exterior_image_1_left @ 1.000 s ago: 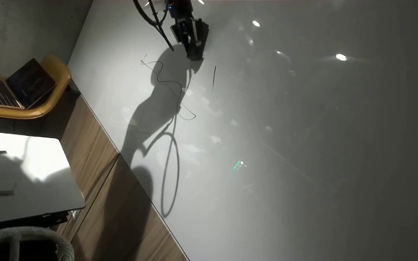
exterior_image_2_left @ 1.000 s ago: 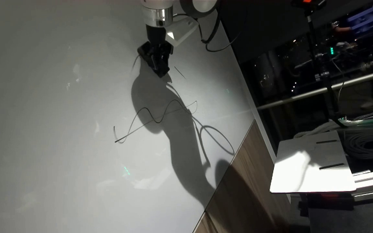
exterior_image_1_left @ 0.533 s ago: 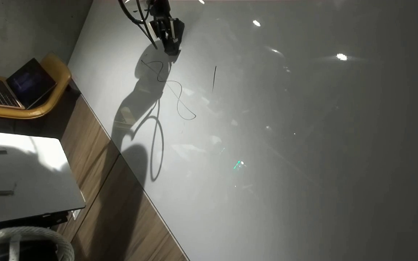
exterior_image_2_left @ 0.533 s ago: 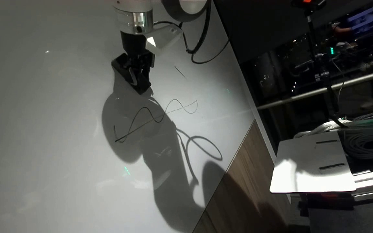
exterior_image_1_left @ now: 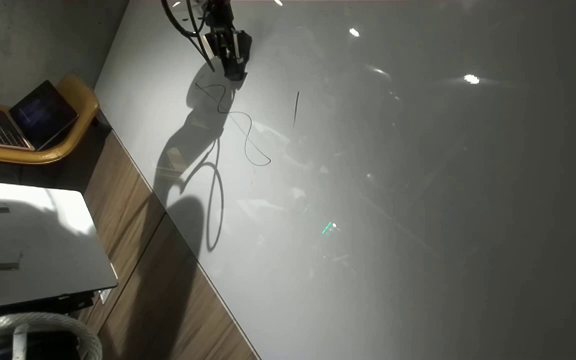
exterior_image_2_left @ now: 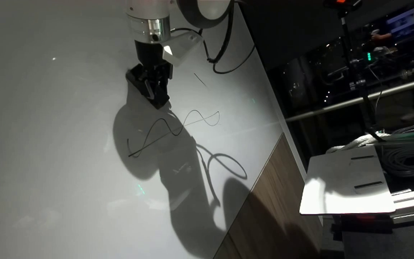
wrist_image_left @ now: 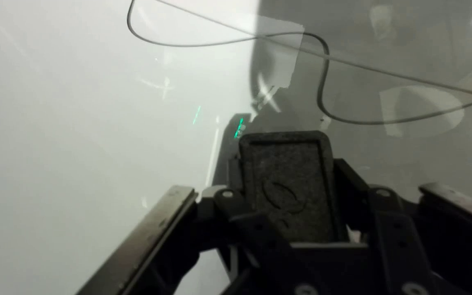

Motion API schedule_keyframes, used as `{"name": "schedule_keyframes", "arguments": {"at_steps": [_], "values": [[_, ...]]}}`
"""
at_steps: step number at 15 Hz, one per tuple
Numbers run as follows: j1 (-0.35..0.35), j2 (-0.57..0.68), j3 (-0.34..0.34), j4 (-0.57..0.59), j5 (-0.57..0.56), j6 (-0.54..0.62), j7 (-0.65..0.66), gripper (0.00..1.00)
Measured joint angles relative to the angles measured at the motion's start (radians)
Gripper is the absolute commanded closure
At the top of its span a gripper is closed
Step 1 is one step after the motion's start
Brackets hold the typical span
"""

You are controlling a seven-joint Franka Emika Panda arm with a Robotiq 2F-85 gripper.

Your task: Use the eraser to wipe off the markings on the whiteboard

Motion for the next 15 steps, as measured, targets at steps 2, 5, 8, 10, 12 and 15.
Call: {"name": "schedule_keyframes", "arguments": {"at_steps": [2, 5, 8, 10, 12, 15], "values": [[-0.004, -0.014, -0.025, -0.027, 0.025, 0.025, -0.006, 0.7], [-0.026, -0.048, -0.065, -0.08, 0.05, 0.064, -0.008, 0.7], [-0.068, -0.087, -0.108, -0.134, 0.059, 0.097, -0.008, 0.7], [-0.104, -0.11, -0.138, -0.165, 0.065, 0.119, -0.012, 0.7], [-0.145, -0.127, -0.173, -0.189, 0.078, 0.146, -0.031, 0.7], [-0.209, -0.135, -0.235, -0.208, 0.124, 0.192, -0.098, 0.7]]}}
